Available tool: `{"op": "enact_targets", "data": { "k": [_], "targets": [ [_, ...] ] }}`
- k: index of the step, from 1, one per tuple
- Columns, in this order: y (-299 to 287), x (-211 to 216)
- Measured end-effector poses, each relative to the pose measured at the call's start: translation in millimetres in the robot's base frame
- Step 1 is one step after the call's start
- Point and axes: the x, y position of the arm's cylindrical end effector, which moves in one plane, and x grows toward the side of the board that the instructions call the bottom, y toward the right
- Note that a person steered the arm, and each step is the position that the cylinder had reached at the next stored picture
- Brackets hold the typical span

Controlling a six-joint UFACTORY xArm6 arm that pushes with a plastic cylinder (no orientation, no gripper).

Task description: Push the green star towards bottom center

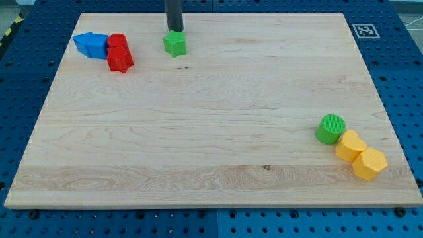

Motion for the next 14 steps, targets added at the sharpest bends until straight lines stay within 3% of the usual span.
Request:
{"op": "enact_targets", "data": {
  "k": [2,7,14],
  "targets": [
    [-0.8,17.7],
    [0.0,109.0],
    [59.4,287.2]
  ]
}}
